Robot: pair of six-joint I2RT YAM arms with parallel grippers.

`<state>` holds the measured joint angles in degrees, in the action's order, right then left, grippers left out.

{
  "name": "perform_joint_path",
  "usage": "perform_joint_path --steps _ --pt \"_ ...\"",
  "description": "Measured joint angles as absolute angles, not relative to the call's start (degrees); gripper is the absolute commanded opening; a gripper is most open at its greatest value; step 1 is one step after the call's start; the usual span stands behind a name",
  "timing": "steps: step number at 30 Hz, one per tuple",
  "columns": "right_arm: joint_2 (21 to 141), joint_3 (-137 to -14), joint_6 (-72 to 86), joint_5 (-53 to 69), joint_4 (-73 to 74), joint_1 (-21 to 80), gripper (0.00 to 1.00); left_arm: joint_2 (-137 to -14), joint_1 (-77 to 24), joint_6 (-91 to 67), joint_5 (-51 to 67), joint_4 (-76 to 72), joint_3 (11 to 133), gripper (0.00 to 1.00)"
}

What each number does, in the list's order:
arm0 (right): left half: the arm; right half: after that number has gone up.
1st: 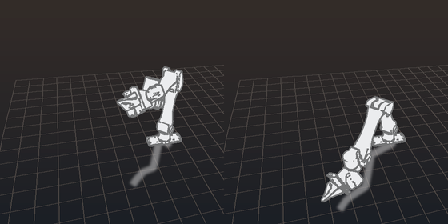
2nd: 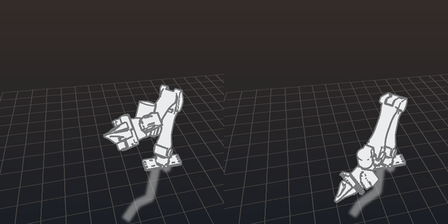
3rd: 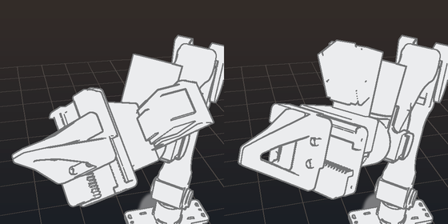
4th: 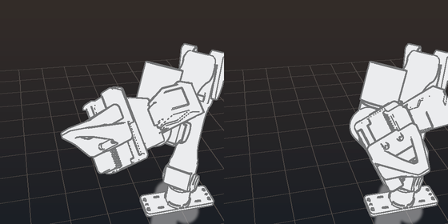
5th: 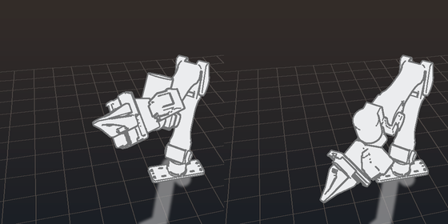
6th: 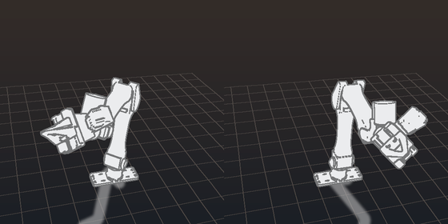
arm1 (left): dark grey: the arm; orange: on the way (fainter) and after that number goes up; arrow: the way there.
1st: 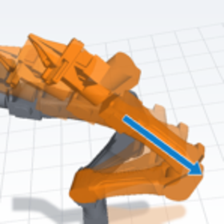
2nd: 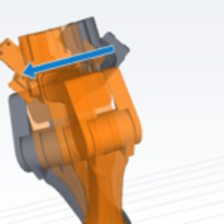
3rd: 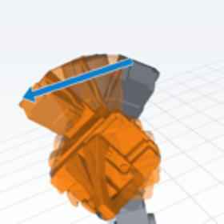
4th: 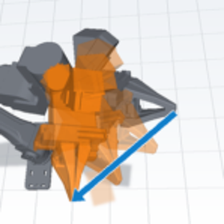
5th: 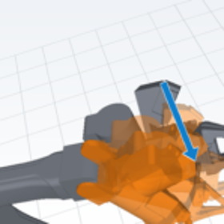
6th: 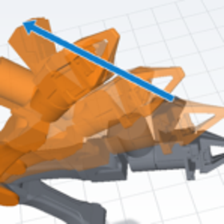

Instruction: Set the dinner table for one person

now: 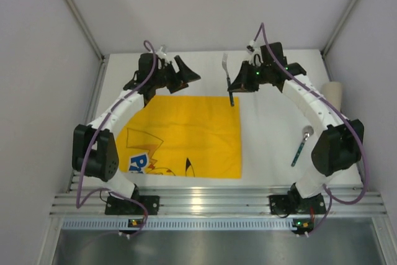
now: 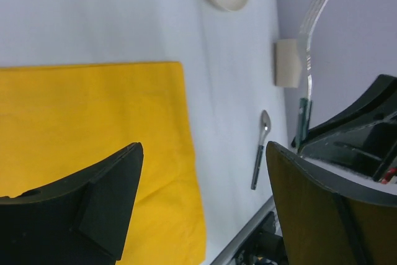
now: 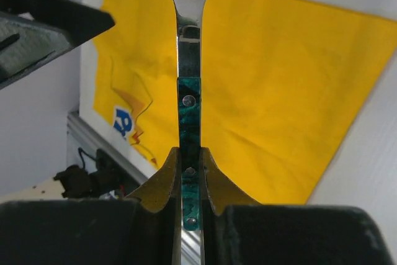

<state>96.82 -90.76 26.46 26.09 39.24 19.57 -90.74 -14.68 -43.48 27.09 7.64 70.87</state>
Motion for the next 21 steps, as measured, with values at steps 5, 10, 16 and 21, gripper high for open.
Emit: perform_joint_path --steps 5,10,16,21 --pt "93.2 -83.0 30.0 33.8 34.2 20.6 0.00 -93.9 -19.8 -47.5 31.1 2.3 74.7 0.83" --pt "93.2 -81.0 31.4 35.9 33.5 21.1 0.00 -95.0 -25.8 -48.8 32.4 0.3 78.0 0.80" --pt "93.1 -81.0 32.9 36.8 32.0 21.3 0.00 -95.3 -31.3 -48.1 31.3 1.3 78.7 0.73" --pt "93.0 -81.0 33.8 36.5 31.9 21.3 0.00 -95.4 -32.0 -46.7 28.8 3.4 78.8 0.68"
